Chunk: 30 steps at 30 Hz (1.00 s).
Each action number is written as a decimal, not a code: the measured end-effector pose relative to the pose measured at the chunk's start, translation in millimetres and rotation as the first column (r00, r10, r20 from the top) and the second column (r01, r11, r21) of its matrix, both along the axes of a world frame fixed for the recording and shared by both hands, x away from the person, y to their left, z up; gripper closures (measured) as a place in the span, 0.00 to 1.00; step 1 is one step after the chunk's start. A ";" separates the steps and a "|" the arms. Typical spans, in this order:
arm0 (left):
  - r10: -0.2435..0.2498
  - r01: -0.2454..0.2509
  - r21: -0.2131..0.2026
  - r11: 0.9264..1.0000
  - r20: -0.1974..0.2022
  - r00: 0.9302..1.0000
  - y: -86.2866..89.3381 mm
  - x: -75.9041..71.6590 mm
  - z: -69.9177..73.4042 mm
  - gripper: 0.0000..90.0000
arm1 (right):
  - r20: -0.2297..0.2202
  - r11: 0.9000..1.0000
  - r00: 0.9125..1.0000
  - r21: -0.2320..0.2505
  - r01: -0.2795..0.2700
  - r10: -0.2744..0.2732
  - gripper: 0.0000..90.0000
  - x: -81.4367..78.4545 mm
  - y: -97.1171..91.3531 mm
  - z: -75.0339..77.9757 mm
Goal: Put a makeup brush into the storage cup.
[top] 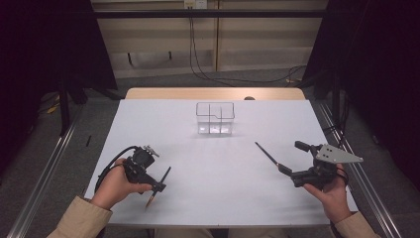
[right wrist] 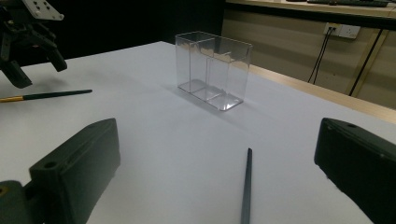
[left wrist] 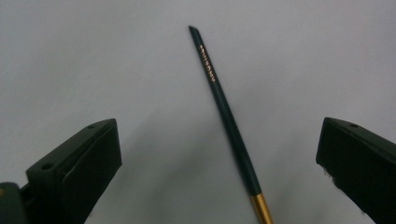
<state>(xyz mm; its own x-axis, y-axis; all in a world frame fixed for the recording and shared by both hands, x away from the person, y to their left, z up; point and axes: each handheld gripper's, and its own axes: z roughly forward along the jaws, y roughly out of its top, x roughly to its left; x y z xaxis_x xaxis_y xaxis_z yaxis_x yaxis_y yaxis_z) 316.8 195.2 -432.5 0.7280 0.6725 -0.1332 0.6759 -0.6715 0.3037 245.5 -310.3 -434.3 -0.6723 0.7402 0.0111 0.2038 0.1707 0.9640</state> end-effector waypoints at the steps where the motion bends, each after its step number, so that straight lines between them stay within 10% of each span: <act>1: 0.013 -0.013 0.004 1.000 -0.005 1.000 -0.1 -0.1 0.2 0.00 | -0.001 1.000 1.000 0.001 0.000 0.000 0.00 0.0 0.1 -0.2; 30: 0.042 -0.032 0.065 0.997 -0.149 0.988 -0.7 -8.2 -6.4 0.56 | -0.004 1.000 1.000 -0.003 0.005 -0.005 0.00 0.6 -0.3 -0.4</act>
